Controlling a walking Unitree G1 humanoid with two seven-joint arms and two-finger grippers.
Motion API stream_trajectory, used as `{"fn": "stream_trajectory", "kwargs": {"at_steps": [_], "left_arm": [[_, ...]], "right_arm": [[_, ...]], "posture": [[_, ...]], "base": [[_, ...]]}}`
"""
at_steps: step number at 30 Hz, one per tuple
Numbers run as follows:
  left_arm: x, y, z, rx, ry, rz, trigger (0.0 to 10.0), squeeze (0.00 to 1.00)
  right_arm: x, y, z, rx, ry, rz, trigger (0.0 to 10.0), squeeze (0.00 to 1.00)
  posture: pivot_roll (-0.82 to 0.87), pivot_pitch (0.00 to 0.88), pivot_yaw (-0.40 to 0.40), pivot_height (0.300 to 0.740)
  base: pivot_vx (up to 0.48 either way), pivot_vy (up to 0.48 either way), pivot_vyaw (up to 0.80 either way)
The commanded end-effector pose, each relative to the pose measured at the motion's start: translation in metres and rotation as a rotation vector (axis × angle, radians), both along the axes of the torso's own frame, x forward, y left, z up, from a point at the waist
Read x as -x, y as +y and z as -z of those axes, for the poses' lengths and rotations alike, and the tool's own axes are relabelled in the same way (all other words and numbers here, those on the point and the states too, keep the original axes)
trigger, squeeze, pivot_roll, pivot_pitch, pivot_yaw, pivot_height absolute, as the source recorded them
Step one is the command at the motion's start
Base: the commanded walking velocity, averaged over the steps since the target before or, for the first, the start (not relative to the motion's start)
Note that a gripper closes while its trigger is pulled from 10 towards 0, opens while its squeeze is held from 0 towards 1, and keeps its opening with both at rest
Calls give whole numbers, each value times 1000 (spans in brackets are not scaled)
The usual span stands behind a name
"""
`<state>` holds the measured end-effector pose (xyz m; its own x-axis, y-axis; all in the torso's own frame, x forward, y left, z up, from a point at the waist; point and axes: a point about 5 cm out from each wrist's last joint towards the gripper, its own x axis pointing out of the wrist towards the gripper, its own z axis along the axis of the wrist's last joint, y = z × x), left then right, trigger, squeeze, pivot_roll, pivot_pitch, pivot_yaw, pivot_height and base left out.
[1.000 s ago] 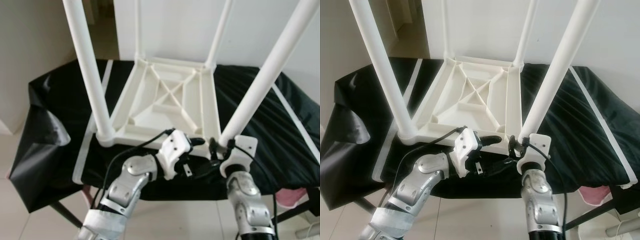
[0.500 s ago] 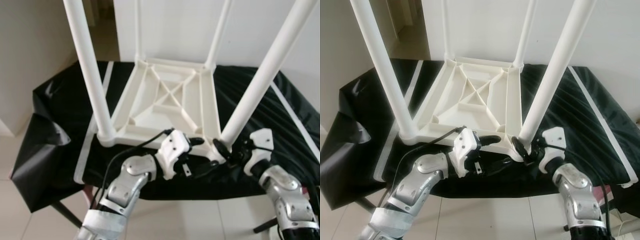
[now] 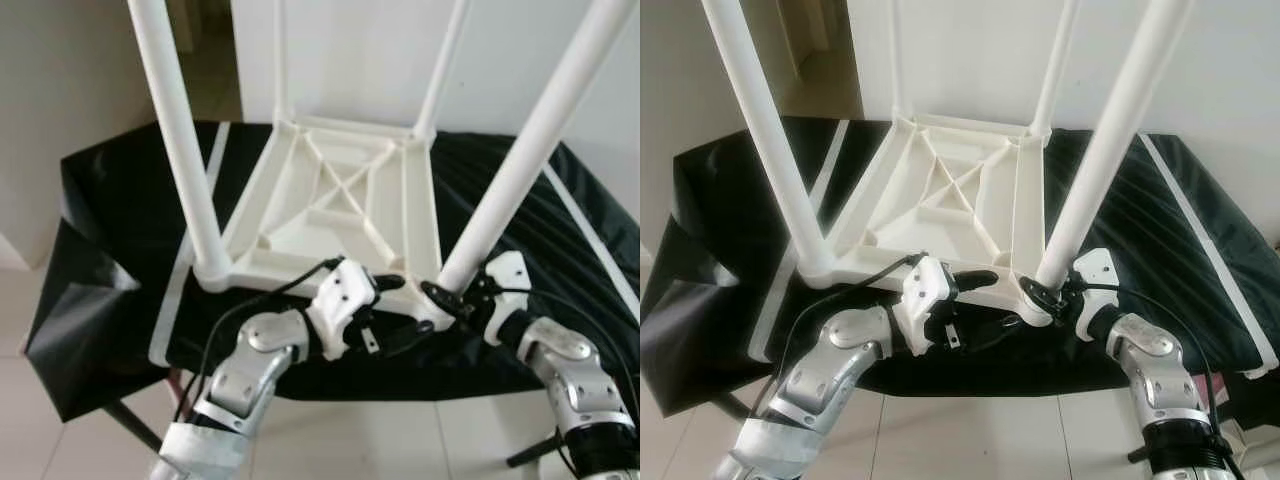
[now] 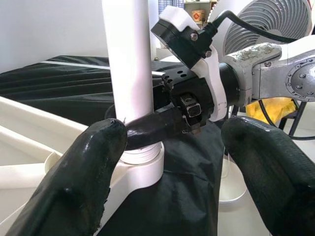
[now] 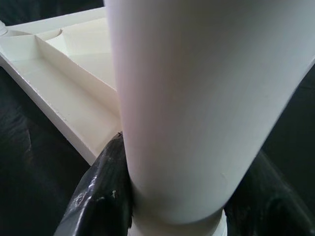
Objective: Building children table
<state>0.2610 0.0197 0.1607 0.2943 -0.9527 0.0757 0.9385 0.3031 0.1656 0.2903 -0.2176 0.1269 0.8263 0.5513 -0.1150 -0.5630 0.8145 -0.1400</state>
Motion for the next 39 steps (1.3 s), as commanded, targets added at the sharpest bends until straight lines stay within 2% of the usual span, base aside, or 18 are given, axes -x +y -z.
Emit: {"fn": "stream_trajectory", "kwargs": {"at_steps": [1,9,10,11,14,17,18,21,27,28,32,34,36,39], "left_arm": [[-2,1,0,-1,3,-49,10000,0],[-3,-1,-1,2,3,-42,10000,0],[-3,-2,-1,1,4,-41,10000,0],[-4,-2,-1,1,4,-40,10000,0],[-4,-3,0,-1,3,-38,10000,0],[-5,-5,0,-3,1,-27,10000,0],[-5,-5,0,-3,1,-27,10000,0],[-5,-6,-2,11,5,-20,10000,0],[-5,-8,-2,14,7,-15,10000,0],[-5,-8,-2,15,8,-14,10000,0],[-5,-9,-2,16,7,-14,10000,0],[-7,-9,-2,21,6,-21,10000,0],[-7,-9,-2,21,6,-21,10000,0],[-8,-8,-3,26,3,-30,10000,0]], "right_arm": [[3,-2,7,35,31,-18,0,0],[6,-1,10,14,44,9,0,0],[7,-1,12,10,54,24,2745,0],[7,0,14,5,64,36,10000,0],[7,0,16,7,72,56,10000,0],[8,2,21,29,76,158,10000,0],[8,2,21,29,76,158,10000,0],[7,1,22,4,69,291,10000,0],[11,19,27,-81,79,435,10000,0],[12,24,31,-126,105,546,10000,0],[15,31,34,-144,125,622,10000,0],[17,41,38,-154,136,699,10000,0],[17,41,38,-154,136,699,10000,0],[18,47,40,-165,134,791,10000,0]], "posture": [[-40,15,-34,740],[-59,15,-29,740],[-59,15,-29,740],[-64,14,-26,740],[-73,15,-23,740],[-82,14,-21,740],[-82,14,-21,740],[-88,14,-20,740],[-95,13,-17,740],[-97,12,-17,740],[-96,10,-20,740],[-95,5,-25,740],[-95,5,-25,740],[-89,0,-30,740]], "base": [[0,0,0],[0,0,0],[0,0,0],[0,0,0],[0,0,0],[0,0,0],[0,0,0],[0,0,0],[0,0,0],[0,0,0],[0,0,0],[0,0,0],[0,0,0],[0,0,0]]}}
